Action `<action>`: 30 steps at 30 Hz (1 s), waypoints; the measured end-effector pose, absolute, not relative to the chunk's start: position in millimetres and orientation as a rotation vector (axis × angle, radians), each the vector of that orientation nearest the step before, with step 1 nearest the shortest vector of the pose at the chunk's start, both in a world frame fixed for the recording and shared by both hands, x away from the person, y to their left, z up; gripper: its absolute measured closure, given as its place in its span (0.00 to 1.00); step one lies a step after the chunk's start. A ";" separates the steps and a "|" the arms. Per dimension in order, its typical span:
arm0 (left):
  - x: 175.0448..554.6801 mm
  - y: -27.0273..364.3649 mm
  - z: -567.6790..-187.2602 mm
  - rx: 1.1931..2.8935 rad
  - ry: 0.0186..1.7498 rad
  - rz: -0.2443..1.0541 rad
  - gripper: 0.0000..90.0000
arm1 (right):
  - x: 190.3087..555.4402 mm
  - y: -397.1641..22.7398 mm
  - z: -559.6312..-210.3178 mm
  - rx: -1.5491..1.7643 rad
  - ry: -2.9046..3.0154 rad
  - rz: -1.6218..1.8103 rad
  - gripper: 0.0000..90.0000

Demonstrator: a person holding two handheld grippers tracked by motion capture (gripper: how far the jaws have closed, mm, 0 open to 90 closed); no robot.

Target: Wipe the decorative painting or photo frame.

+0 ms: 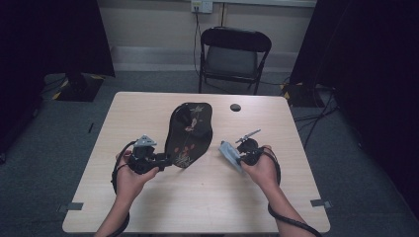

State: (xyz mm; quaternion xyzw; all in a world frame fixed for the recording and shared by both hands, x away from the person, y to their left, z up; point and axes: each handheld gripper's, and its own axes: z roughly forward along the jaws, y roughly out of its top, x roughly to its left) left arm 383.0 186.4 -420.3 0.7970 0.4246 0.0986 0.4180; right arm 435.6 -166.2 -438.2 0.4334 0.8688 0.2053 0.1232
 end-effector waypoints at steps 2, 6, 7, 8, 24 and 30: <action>382.2 185.9 -421.0 2.003 1.066 0.248 0.59 | 435.8 -168.8 -438.6 1.276 2.527 0.599 0.90; 380.9 187.4 -421.7 2.013 1.072 0.238 0.54 | 436.3 -172.6 -437.9 1.289 2.510 0.594 0.90; 380.2 187.9 -422.1 2.018 1.075 0.238 0.54 | 436.8 -173.6 -437.7 1.292 2.508 0.592 0.90; 379.9 188.6 -422.6 2.022 1.084 0.236 0.53 | 437.2 -174.4 -437.7 1.290 2.507 0.591 0.90; 378.5 197.9 -427.5 2.024 1.106 0.235 0.43 | 447.0 -182.6 -440.4 1.329 2.448 0.607 0.81; 378.1 198.9 -428.5 2.013 1.104 0.241 0.39 | 442.2 -188.2 -435.6 1.314 2.437 0.662 0.69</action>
